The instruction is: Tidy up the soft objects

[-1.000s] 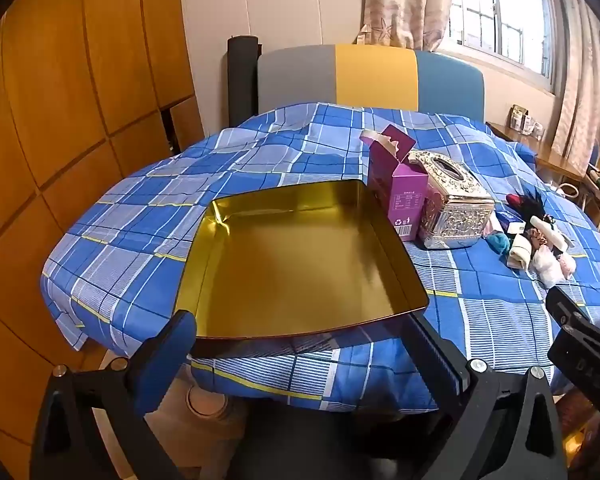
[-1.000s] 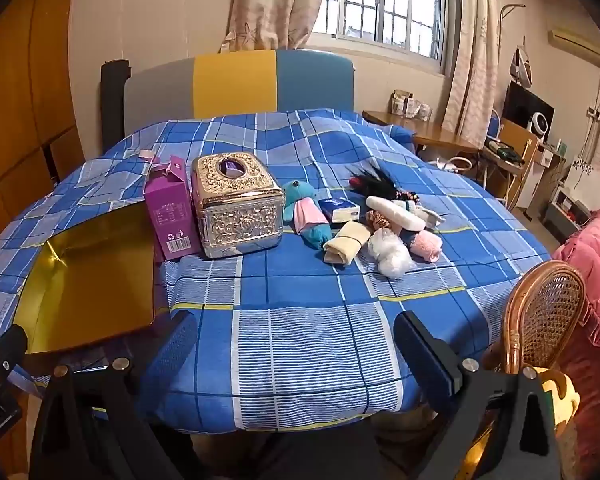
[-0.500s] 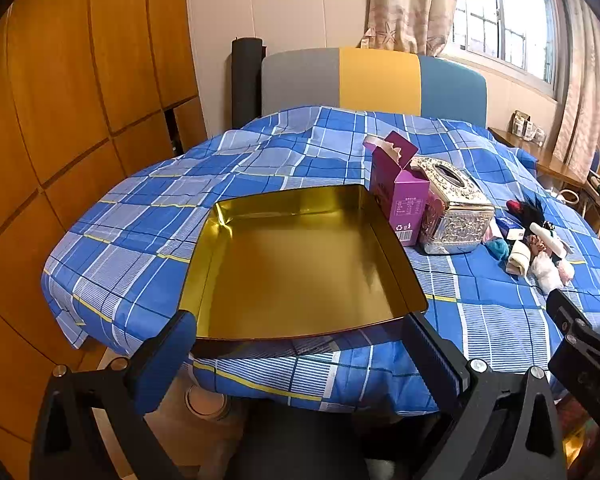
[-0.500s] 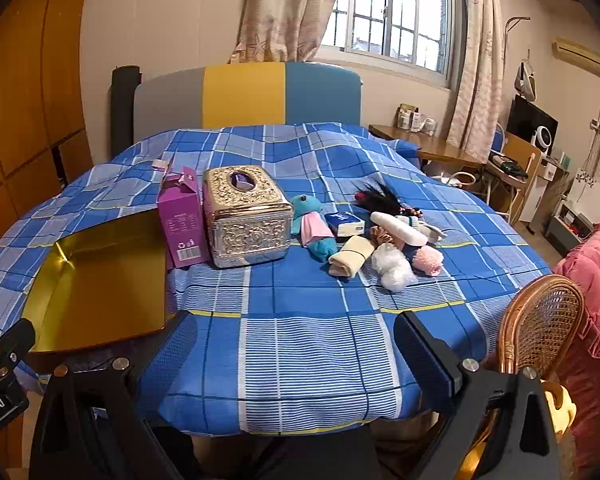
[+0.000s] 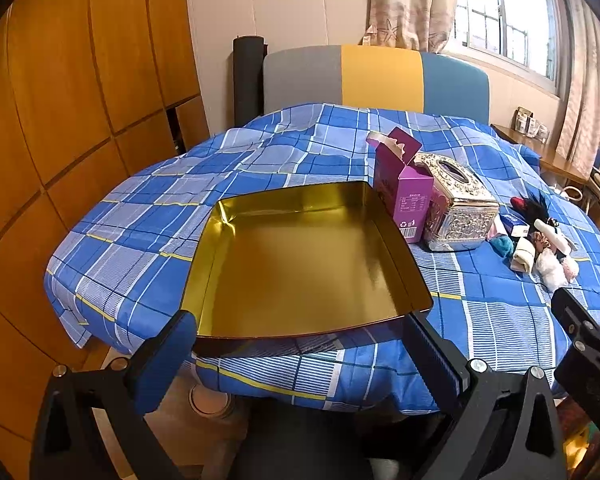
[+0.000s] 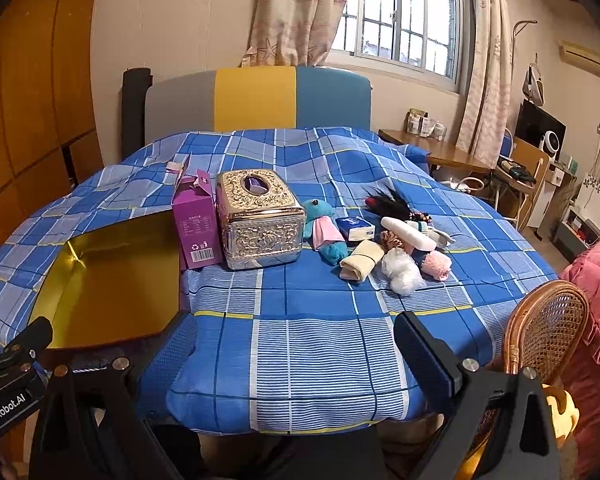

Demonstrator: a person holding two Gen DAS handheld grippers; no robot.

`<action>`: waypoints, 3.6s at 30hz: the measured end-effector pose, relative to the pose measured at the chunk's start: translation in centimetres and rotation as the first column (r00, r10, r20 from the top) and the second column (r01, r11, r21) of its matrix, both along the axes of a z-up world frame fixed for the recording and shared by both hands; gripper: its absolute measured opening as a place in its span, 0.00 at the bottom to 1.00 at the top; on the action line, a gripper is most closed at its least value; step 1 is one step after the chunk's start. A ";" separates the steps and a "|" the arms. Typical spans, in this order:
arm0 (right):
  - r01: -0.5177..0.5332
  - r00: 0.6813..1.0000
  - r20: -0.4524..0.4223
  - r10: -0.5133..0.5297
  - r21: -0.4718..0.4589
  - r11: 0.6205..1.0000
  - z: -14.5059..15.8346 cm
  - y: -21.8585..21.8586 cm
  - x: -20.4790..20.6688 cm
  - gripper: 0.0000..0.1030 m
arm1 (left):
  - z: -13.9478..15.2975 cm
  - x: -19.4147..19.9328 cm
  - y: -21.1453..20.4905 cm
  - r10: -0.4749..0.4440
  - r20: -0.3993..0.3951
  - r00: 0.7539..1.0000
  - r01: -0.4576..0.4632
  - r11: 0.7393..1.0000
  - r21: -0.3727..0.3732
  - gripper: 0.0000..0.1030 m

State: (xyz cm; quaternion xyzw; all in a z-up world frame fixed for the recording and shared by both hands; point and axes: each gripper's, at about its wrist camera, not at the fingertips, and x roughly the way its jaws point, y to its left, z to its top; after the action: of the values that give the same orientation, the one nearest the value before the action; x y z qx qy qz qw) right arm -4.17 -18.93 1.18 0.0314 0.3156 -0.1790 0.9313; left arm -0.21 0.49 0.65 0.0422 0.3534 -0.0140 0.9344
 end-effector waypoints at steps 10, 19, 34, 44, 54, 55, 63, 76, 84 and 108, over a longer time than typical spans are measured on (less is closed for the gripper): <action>-0.009 1.000 -0.001 0.009 0.006 1.000 0.1 0.1 0.0 0.98 | -0.3 0.1 0.1 0.001 -0.011 1.000 -0.001 1.000 -0.002 1.00; -0.019 1.000 -0.003 0.019 0.010 1.000 0.0 0.3 0.0 0.98 | -0.4 0.2 0.2 0.002 -0.019 1.000 -0.002 1.000 -0.004 1.00; -0.025 1.000 -0.010 0.025 0.009 1.000 -0.2 0.5 0.1 0.98 | -0.4 0.0 -0.1 -0.008 -0.010 1.000 0.008 1.000 0.003 1.00; -0.034 0.999 -0.019 0.034 0.022 0.999 -0.5 0.5 0.3 0.98 | -0.5 0.1 -0.2 -0.009 -0.016 1.000 0.009 1.000 0.009 1.00; -0.025 0.999 -0.029 0.026 0.026 0.999 -0.8 0.1 0.4 0.98 | -0.8 0.4 -0.2 -0.011 -0.021 1.000 0.011 1.000 0.016 1.00; -0.025 0.999 -0.030 0.026 0.028 0.999 -0.8 0.1 0.4 0.98 | -0.8 0.4 -0.2 -0.008 -0.021 1.000 0.009 1.000 0.016 1.00; -0.003 1.000 -0.025 0.004 0.013 1.000 -0.5 -0.5 0.7 0.98 | -1.4 1.0 -0.8 -0.088 -0.050 0.995 0.086 0.995 -0.043 1.00; -0.046 0.991 -0.122 0.063 0.138 0.989 -4.5 -9.7 5.1 0.94 | -4.8 3.0 -4.9 -0.296 -0.252 0.921 0.269 0.953 -0.137 1.00; 0.134 0.967 -0.246 -0.072 0.247 0.960 -6.8 -20.2 9.8 0.79 | -5.4 2.4 -8.1 -0.356 -0.277 0.893 0.358 0.933 -0.046 1.00; 0.041 0.919 -0.364 0.153 0.475 0.879 -12.4 -28.0 15.8 0.44 | -6.2 6.6 -17.7 -0.529 -0.399 0.749 0.507 0.845 -0.169 1.00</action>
State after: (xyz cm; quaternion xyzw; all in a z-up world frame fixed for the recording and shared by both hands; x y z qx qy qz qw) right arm 11.64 -46.91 -11.25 0.2122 0.5298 -0.0715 0.8180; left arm 6.41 -17.22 -5.54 0.1109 0.5247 -0.2902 0.7926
